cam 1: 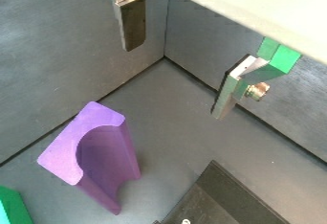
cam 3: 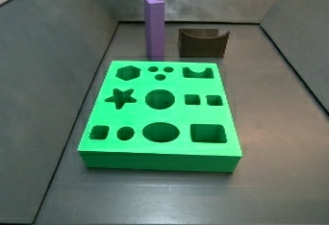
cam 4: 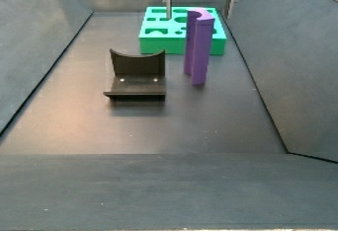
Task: Pick up the arch object. Move up. Move to above the board. Insert the arch object.
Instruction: Pick up the arch object.
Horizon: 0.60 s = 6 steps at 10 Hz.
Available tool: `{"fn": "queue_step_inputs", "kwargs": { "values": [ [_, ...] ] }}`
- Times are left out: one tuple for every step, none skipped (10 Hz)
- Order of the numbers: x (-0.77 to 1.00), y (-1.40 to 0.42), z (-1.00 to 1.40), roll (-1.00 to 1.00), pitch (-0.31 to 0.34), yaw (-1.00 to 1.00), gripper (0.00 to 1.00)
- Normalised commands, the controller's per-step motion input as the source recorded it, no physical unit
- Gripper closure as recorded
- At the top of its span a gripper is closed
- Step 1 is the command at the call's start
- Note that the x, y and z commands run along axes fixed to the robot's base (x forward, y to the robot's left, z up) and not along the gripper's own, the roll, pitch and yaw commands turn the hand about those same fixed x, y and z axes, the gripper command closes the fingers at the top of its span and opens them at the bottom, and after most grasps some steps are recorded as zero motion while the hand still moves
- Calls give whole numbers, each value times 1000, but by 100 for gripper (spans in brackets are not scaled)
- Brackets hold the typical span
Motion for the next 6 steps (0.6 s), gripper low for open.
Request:
{"fn": "queue_step_inputs", "kwargs": {
  "values": [
    [0, 0, -20, 0, 0, 0, 0],
    [0, -297, -51, 11, 4, -854, 0],
    [26, -71, 114, -80, -50, -951, 0],
    [37, 0, 209, -167, -51, -946, 0],
    [37, 0, 300, -133, -31, -983, 0],
    [40, 0, 297, -131, -30, -983, 0]
  ]
}}
